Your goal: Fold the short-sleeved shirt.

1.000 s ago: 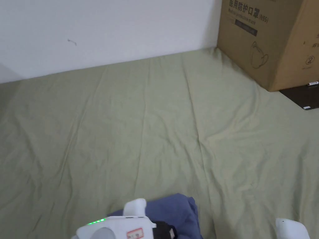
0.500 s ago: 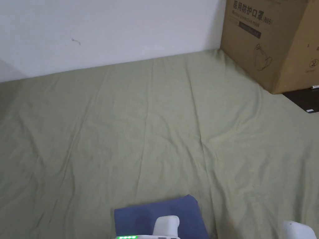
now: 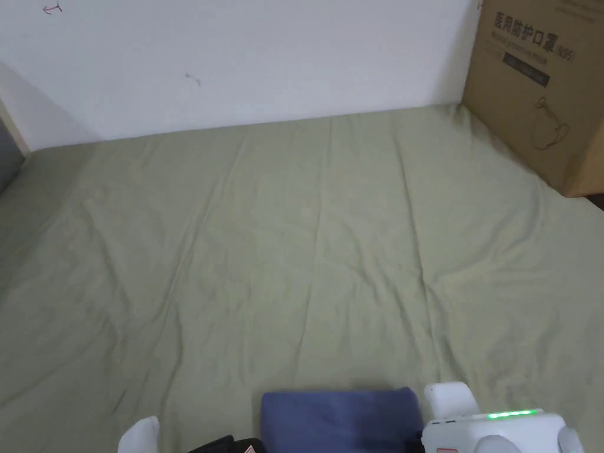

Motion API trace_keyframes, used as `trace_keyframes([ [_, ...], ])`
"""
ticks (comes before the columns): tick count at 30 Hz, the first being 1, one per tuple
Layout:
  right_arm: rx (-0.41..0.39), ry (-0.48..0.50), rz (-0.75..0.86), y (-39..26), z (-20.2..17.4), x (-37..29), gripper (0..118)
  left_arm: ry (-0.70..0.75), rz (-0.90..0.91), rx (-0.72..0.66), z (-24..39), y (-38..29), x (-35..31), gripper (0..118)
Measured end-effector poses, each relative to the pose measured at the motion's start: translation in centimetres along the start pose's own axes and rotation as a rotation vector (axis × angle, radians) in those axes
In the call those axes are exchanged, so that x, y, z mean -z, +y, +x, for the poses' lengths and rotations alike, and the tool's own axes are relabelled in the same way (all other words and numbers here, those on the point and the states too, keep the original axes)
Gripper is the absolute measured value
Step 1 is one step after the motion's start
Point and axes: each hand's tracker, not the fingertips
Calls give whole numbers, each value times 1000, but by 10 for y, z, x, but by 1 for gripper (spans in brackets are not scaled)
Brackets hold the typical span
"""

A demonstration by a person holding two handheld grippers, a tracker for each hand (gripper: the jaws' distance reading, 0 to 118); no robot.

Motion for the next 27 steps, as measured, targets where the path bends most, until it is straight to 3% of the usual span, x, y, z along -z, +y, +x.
trace_keyframes([
  [4,8,42,36,-5,7,-13,1,-77,-88,-92,-28,6,32,107],
  [9,61,62,27,-4,11,-10,1,-336,-112,-218,-43,16,81,108],
  [10,63,61,26,-3,11,-10,1,-360,-116,-247,-41,18,86,103],
  [11,61,59,26,-4,10,-11,1,-380,-136,-251,-39,20,95,89],
  [13,46,50,25,-3,8,-12,1,-332,-219,-207,-35,15,113,28],
  [14,41,37,22,-3,6,-13,1,-237,-248,-162,-33,11,125,28],
  [18,57,19,15,-2,4,-17,1,-354,-208,-223,-46,12,111,24],
  [22,122,104,19,6,-7,-28,1,-278,-218,-102,-55,35,75,20],
  [27,-17,6,28,12,-27,-29,1,25,-97,74,-100,104,-31,20],
])
